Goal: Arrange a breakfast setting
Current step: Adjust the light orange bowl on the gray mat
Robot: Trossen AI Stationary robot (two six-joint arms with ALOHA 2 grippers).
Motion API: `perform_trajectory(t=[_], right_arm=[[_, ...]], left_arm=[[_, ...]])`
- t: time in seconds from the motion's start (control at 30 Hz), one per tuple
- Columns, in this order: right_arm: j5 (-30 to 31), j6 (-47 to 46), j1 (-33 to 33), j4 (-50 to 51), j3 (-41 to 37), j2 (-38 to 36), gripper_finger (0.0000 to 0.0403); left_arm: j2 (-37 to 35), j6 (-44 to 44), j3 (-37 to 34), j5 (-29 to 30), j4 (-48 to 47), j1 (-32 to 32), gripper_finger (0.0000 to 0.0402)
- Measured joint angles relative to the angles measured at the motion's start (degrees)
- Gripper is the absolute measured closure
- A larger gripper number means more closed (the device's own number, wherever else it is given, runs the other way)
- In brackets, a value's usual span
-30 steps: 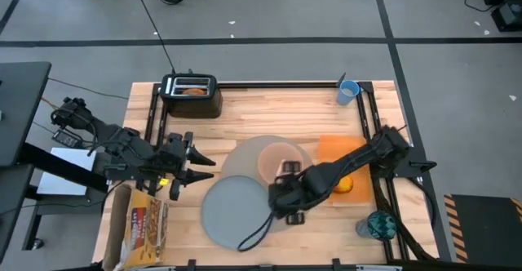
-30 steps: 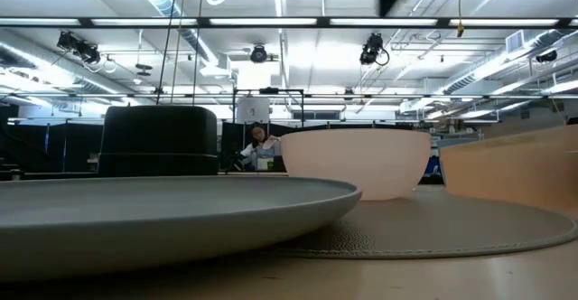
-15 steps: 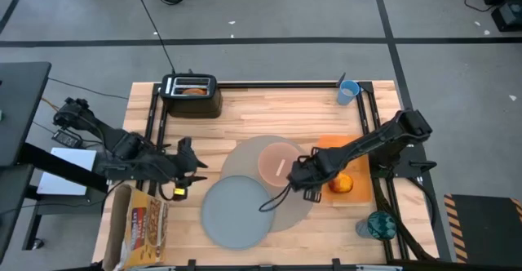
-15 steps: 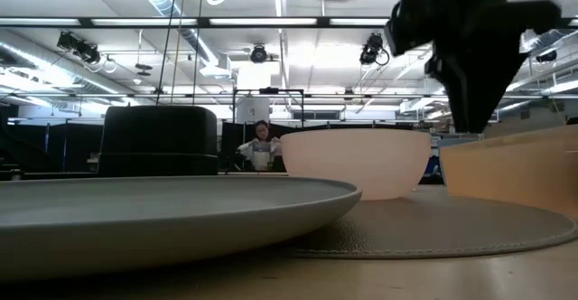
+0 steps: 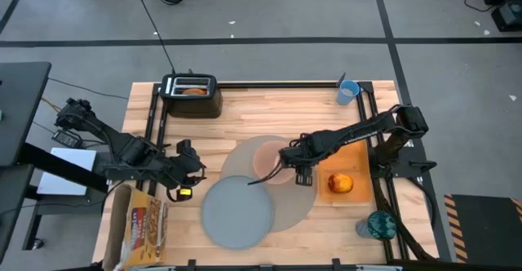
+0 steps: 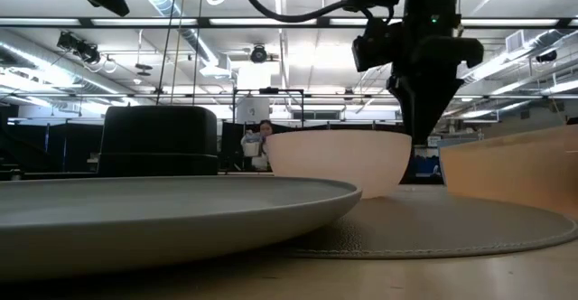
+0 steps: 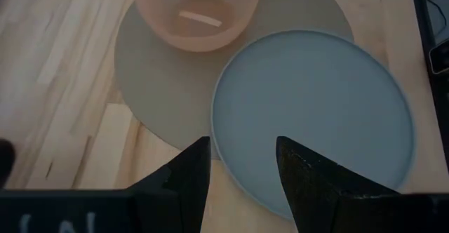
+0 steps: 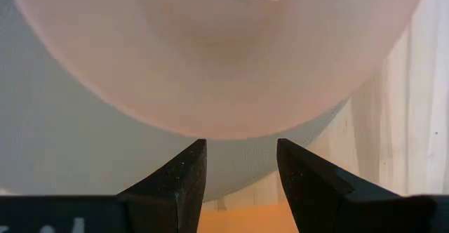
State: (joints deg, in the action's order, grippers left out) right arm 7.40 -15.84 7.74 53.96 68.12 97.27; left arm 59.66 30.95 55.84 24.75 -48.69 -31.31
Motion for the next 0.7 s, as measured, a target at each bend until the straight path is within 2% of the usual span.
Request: perform_trajectory(t=[0.1, 0.27, 0.37, 0.43, 0.53, 0.7], right_arm=[[-0.59, 2.92, -0.49, 3.00, 1.29, -0.31, 0.0221], [3.38, 5.14, -1.33, 8.41, 7.96, -0.39, 0.0224], [4.25, 8.48, -1.47, 2.36, 10.56, -0.44, 0.0224], [3.64, 12.60, -1.27, -3.02, 10.55, 0.04, 0.0224], [3.61, 13.71, -1.02, -9.95, 9.40, 2.58, 0.0224], [3.05, 13.06, -0.45, -12.04, 9.22, 8.84, 0.0225]], left_arm=[[0.00, 0.05, 0.01, 0.02, 0.02, 0.00, 0.0230], [0.00, 0.38, 0.01, 2.48, 2.02, 0.02, 0.0230], [0.00, 0.23, 0.01, 6.02, 4.86, 0.00, 0.0230], [0.00, -0.06, 0.02, 8.41, 7.09, 0.02, 0.0230], [-0.02, -0.06, 0.01, 11.06, 9.75, 0.01, 0.0230], [-0.02, -0.01, 0.00, 11.66, 12.45, 0.00, 0.0230]])
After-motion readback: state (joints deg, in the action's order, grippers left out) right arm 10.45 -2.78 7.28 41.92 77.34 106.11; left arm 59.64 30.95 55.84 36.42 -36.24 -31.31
